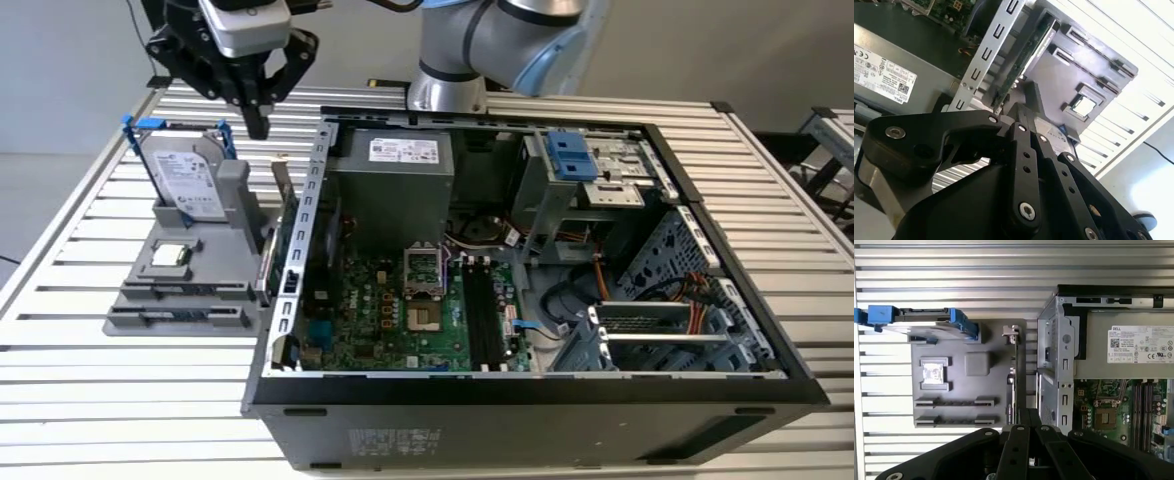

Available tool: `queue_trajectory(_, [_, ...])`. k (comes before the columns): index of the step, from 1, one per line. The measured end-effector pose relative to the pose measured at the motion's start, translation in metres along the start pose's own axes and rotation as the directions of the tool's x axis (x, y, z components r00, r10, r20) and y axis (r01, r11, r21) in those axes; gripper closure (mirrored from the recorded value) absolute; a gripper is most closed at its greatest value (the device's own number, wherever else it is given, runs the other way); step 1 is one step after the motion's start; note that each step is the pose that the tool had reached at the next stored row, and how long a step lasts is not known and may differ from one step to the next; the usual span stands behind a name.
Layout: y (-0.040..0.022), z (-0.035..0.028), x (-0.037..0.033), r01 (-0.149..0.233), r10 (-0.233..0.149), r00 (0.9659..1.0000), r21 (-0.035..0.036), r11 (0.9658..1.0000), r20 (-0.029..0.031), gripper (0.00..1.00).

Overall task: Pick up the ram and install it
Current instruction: 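Reach for the ram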

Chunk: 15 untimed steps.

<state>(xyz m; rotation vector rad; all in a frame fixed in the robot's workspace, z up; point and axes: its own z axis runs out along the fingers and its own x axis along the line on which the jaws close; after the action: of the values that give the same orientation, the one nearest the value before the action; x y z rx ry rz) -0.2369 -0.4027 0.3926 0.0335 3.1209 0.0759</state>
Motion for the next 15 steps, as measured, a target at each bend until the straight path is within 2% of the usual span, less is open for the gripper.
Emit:
queue_trajectory(6, [-0.0014, -0.0004, 0.0178, 0.004, -0.004, 1.0000, -0.0001, 1.0000, -0.0002, 1.00])
queue_trajectory(15, [-0.0028, -0.0009, 0.0408, 0.006, -0.006, 1.0000, -0.0001, 1.0000, -0.0002, 1.00])
